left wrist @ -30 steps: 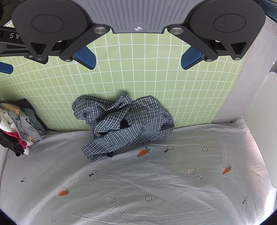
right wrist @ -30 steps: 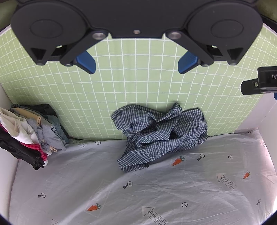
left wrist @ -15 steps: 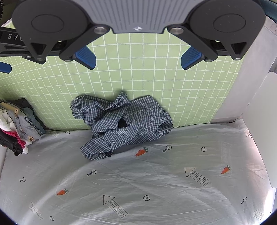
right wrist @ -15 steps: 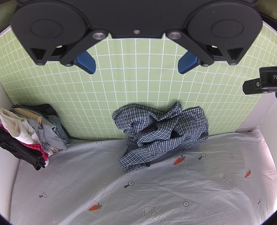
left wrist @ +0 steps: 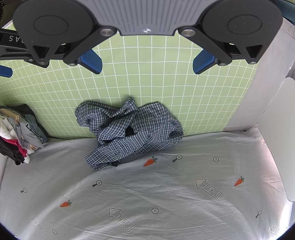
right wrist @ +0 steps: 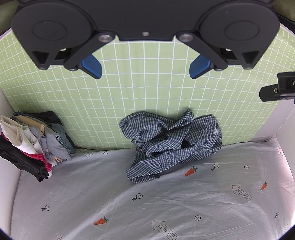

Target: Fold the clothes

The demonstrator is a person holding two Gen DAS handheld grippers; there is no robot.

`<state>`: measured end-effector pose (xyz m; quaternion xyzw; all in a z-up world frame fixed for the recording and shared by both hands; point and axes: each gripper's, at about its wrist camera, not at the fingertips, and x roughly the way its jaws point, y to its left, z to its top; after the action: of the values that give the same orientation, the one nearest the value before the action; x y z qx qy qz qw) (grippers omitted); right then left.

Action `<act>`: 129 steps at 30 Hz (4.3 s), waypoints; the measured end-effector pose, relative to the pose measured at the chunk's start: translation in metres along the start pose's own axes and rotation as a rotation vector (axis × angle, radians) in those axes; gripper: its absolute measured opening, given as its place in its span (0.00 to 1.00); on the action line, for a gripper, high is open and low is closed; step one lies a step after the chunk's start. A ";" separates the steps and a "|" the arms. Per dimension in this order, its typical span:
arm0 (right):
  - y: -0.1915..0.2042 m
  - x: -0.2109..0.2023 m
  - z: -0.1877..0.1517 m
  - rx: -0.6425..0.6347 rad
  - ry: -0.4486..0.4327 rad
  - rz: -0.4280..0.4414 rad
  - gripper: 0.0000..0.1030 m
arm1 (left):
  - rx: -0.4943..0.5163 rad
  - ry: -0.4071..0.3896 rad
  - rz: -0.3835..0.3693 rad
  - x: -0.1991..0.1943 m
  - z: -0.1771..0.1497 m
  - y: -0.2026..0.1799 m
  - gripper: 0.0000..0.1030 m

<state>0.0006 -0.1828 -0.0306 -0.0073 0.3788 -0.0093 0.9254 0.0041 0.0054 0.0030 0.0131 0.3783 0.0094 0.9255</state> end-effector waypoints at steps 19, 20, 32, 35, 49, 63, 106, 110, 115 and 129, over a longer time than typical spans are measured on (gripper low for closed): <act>-0.005 0.005 0.003 0.017 0.004 -0.001 0.99 | 0.003 -0.004 -0.001 0.004 0.002 -0.001 1.00; -0.006 0.005 0.003 0.020 0.004 -0.001 0.99 | 0.003 -0.004 -0.001 0.005 0.002 -0.002 1.00; -0.010 0.024 0.013 0.054 0.025 0.002 0.99 | -0.009 0.001 0.020 0.017 0.010 0.003 1.00; -0.008 0.031 0.018 0.052 0.028 0.005 0.99 | -0.019 0.004 0.028 0.023 0.017 0.008 1.00; 0.002 0.114 0.068 -0.026 0.026 -0.054 0.86 | -0.070 0.055 0.066 0.098 0.059 0.029 1.00; -0.025 0.310 0.121 0.092 0.188 0.027 0.68 | -0.075 0.268 0.075 0.277 0.102 0.036 0.97; -0.146 0.279 0.099 0.286 0.126 -0.211 0.54 | -0.100 0.416 -0.198 0.352 0.095 -0.034 0.13; -0.145 0.276 0.098 0.286 0.129 -0.212 0.54 | -0.197 0.402 -0.126 0.351 0.094 -0.020 0.00; -0.148 0.273 0.096 0.308 0.127 -0.203 0.54 | -0.234 0.382 0.008 0.343 0.098 0.024 0.00; -0.129 0.266 0.094 0.275 0.114 -0.157 0.56 | -0.149 0.362 -0.206 0.341 0.084 -0.023 0.79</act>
<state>0.2544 -0.3176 -0.1477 0.0901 0.4242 -0.1338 0.8911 0.3069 -0.0092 -0.1764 -0.0959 0.5358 -0.0553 0.8370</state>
